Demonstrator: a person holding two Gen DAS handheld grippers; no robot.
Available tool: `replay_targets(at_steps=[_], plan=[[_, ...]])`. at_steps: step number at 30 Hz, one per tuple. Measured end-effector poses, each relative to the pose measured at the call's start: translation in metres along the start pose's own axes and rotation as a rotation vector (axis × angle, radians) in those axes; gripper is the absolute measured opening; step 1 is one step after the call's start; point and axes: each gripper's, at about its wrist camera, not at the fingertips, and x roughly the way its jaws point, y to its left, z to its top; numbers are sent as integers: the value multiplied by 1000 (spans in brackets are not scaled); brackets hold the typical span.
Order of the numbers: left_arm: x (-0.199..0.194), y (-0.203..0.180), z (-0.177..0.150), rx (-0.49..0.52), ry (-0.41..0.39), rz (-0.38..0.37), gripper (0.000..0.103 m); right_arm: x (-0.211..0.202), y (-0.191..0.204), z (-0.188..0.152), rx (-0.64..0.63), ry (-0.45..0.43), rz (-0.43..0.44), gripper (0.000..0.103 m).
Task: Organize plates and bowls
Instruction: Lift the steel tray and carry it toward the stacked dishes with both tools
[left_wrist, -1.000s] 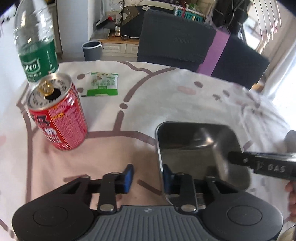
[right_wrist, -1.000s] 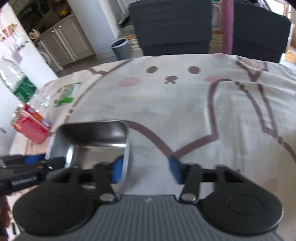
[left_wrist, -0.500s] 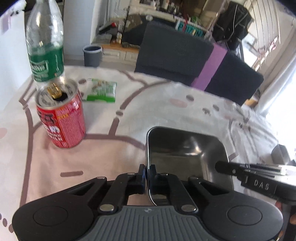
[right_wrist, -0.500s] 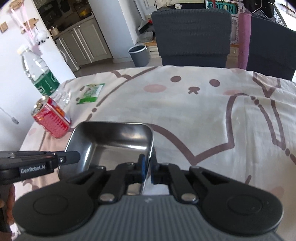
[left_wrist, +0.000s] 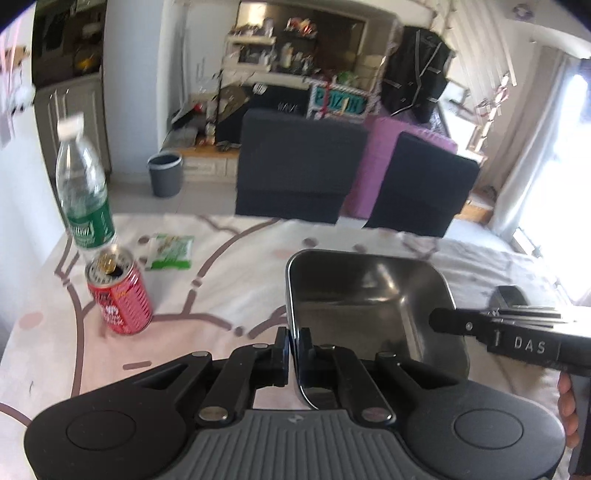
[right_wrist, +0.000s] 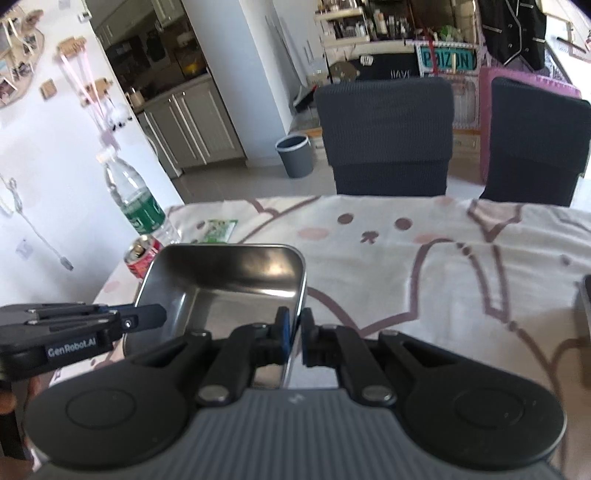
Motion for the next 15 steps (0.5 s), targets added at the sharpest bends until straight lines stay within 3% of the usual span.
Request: replay_targets(at_steps=[8,15], plan=[[-69,-59,-4,49,-86,-46,6,-94,-23,-15,9,-83,40,8],[-100,-111,-32,82,-93,-118,7,-170,-51,-46,-7,-125,36,9]])
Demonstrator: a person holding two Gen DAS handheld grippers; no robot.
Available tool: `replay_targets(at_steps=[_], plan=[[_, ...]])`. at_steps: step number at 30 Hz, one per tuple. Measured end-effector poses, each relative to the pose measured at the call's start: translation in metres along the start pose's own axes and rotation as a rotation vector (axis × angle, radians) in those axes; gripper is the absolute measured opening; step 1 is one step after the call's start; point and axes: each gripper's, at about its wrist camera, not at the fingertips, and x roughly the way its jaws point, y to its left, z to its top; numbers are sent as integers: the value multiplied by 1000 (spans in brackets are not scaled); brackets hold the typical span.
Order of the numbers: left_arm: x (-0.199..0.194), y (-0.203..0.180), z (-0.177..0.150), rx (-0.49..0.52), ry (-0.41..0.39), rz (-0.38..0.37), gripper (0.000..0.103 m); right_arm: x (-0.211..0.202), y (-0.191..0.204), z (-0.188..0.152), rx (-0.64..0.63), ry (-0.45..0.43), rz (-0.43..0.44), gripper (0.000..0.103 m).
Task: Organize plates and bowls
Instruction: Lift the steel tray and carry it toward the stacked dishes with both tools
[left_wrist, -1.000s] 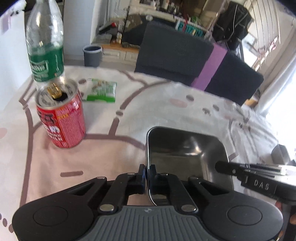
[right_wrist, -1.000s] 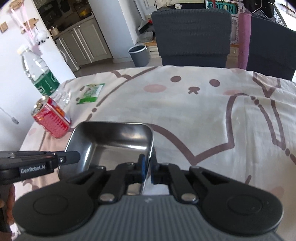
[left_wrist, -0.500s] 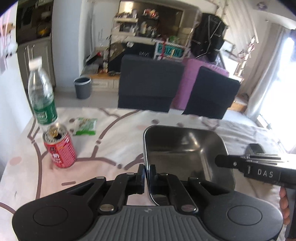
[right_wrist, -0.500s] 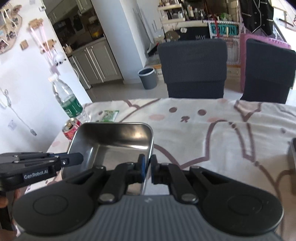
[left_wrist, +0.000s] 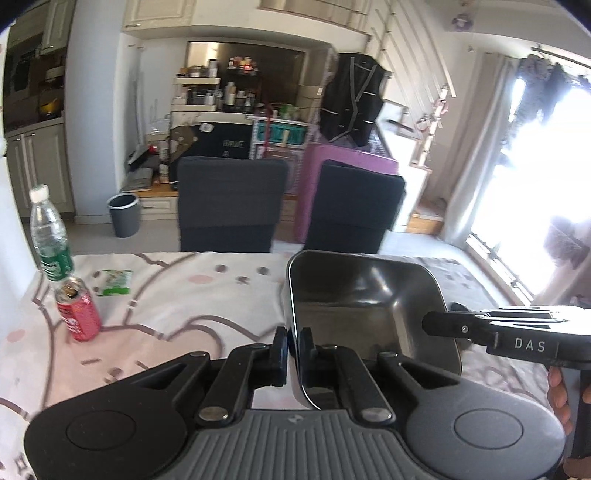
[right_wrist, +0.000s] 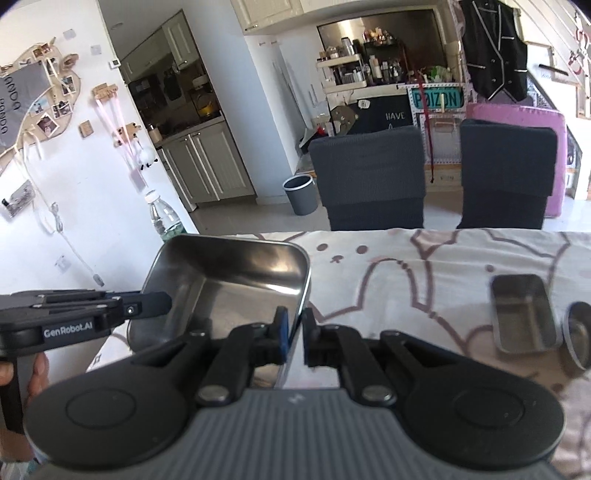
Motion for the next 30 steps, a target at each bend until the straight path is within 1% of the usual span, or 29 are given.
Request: replay_targets(at_steps=[3,6,10,15,19,21,23,26,30], plan=[[0,-24,-14,6,6,-31,6,-29,-14,-16,-1,-16,-14,9],[11,-48,-29,-2,29,-67,6,-47,-33,-34,13,-25,-42,9],[34,-82,-48,14,85,-125,6,-71,-62,-61,45,-19,-107,9],[64,-125,-65,81,160,-176,6,-98,-104,-88,111,-11,-175,9],[90,-152,-80,124,234,-199,7,-105,-136,-112,180,-16,-208,9],[99,-162,-87,137,263,-211,7,-109,-148,-121,211,2,-218,9],[109,-170,-92,141,294,-225,7,-110,-155,-125,205,11,-230,9],[124,-182,-101,157,336,-221,7,-109,-167,-133,215,27,-252,9],[144,-198,-112,191,393,-209,7,-103,-182,-144,239,83,-288,9]])
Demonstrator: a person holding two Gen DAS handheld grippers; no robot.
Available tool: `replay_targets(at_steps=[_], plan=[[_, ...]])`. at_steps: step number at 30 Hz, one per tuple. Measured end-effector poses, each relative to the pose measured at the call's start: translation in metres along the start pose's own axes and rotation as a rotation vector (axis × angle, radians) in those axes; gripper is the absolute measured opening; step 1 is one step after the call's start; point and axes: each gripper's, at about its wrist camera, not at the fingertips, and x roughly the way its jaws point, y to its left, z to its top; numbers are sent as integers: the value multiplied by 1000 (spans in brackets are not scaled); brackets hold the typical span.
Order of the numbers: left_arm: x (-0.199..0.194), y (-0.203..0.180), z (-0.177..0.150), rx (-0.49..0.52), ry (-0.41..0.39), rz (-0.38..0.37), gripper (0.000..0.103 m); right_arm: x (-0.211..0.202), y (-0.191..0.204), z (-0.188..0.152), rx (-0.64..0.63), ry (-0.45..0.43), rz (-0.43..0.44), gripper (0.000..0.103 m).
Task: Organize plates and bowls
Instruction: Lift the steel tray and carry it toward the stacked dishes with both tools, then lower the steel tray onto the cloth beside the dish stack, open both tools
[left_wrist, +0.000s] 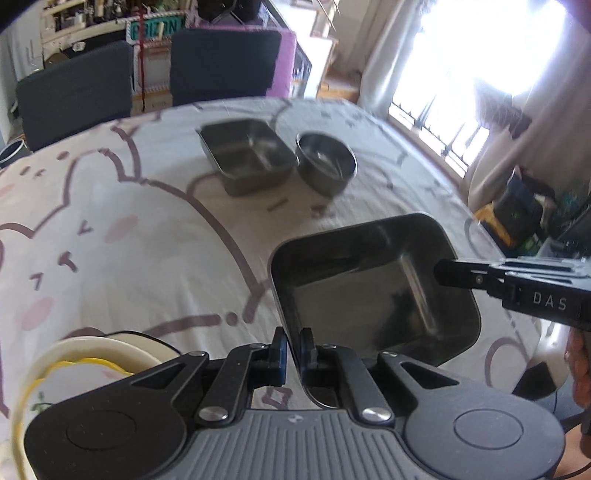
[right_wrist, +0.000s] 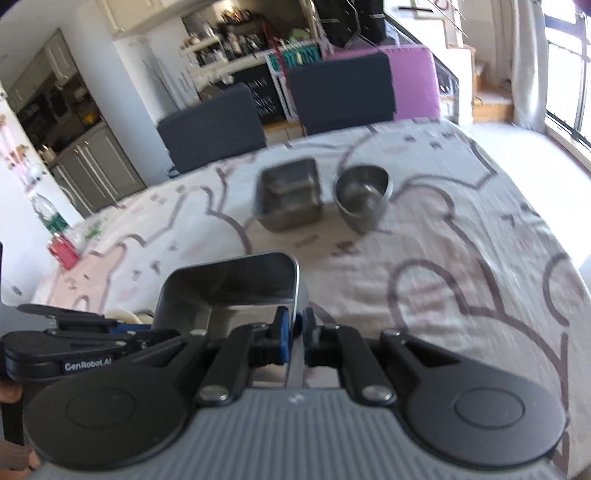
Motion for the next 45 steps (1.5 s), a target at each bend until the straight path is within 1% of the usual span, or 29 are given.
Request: replay_targets(at_steps=[3,7,12,19,27,32,37,39,43,45], plan=[[17,-11,-1,35,44,11,9,8,-8,-3,2,31,-35,9],[36,-21,-3,79,102,13,11,14,-21,-3,9,52,-57,9],[48,-26,-4,102,133,18,12,24,-25,-2,-3,89,-88,8],[55,-32,-2,121,150,3,13,42,-33,0,-21,136,-130,8],[63,-32,-4,139,175,16,13,57,-33,-2,-41,179,-153,8],[63,-29,-3,133,172,5,14,61,-33,-1,-47,178,-148,8],[63,-27,-2,121,168,-9,14,68,-37,-2,-47,202,-151,8],[62,-26,-1,121,167,-13,15,69,-39,-2,-39,213,-144,8],[62,-25,-2,117,166,-27,16,71,-46,-3,-18,207,-123,8],[62,-25,-2,116,165,-31,17,72,-45,-4,-36,210,-124,8]])
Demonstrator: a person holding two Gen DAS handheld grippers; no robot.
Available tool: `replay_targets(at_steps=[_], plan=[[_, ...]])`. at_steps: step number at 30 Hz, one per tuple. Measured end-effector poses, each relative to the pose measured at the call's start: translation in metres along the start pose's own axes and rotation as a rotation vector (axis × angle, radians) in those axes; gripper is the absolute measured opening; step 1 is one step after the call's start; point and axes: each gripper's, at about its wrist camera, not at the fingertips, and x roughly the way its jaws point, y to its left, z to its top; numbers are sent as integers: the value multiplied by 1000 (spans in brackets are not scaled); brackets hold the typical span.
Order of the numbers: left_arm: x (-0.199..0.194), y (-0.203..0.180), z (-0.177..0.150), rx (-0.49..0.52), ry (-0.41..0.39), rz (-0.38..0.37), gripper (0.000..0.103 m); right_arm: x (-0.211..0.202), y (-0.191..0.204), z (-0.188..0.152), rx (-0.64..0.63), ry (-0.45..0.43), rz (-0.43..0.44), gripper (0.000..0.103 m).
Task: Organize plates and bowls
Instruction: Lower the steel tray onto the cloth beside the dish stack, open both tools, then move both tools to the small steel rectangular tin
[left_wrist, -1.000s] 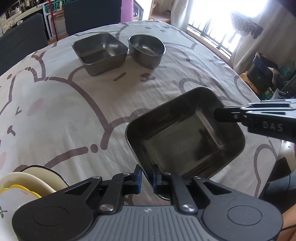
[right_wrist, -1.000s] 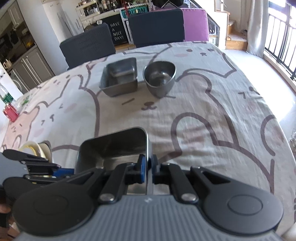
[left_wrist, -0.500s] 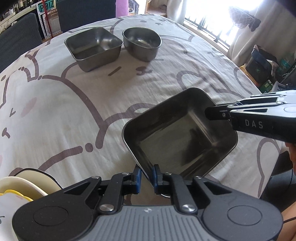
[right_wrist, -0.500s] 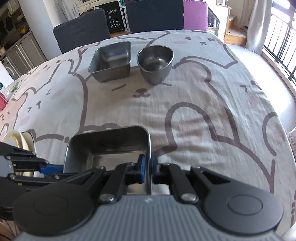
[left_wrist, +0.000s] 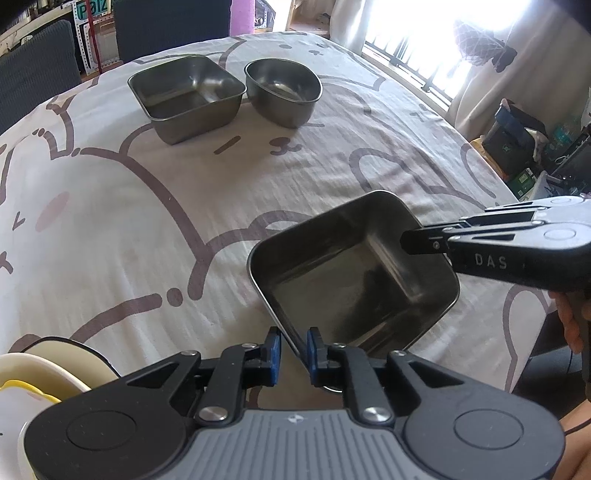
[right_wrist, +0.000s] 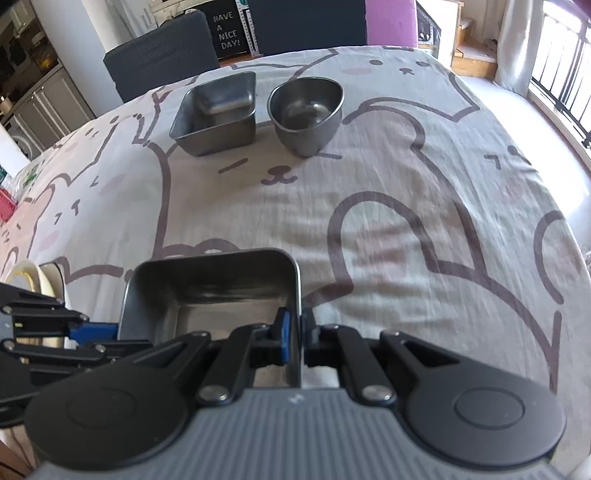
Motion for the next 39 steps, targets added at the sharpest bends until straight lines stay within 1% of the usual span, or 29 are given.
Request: replay_targets(at_steps=[4,6,8,11,13,15,17,20,21,22,24,25,26,27,29,30,31,33,34,36,39], plan=[[0,1,-1,-2,-4,-4,17,1,2,-1,-40,4,-2,9],[-1,1,-1,-8,-5,-7,17,0,0,-1,-27,11,17,12],[-2,2,0,-13,-10,-9,17,-1,-2,-2,-15,11,27,12],[-4,4,0,-21,-17,-12,17,-2,-1,-3,-30,14,28,12],[-5,5,1,-25,-19,-14,17,-2,0,-5,-34,22,31,15],[-6,5,1,-27,-20,-14,17,-2,0,-6,-38,29,30,20],[-7,5,0,-27,-21,-17,17,-4,0,-8,-42,28,29,33],[-10,4,-1,-25,-24,-20,17,-9,-1,-9,-36,17,25,45],[-11,4,-1,-24,-25,-20,18,-10,-2,-10,-31,17,24,47],[-12,4,-1,-22,-27,-19,19,-12,-3,-11,-27,16,22,52],[-15,4,-2,-19,-30,-18,26,-16,-4,-13,-25,14,17,61],[-17,4,-3,-17,-33,-20,28,-17,-4,-13,-21,15,14,69],[-19,4,-3,-16,-36,-22,33,-19,-4,-14,-19,14,14,77],[-22,4,-4,-15,-43,-25,39,-22,-3,-15,-19,10,10,80],[-29,4,-4,-10,-59,-34,45,-28,-3,-18,-13,-6,-5,90],[-33,4,-4,-6,-69,-34,52,-32,-3,-19,-4,-14,-12,92],[-37,5,-4,0,-85,-32,56,-35,-4,-20,8,-24,-15,95],[-48,6,-3,12,-123,-27,75,-41,-5,-22,29,-45,-15,100],[-53,8,-2,17,-146,-24,79,-44,-5,-23,41,-56,-12,102],[-63,12,0,16,-187,-10,92,-48,-5,-23,62,-77,6,102],[-78,24,3,3,-248,18,101,-53,0,-18,96,-93,15,103]])
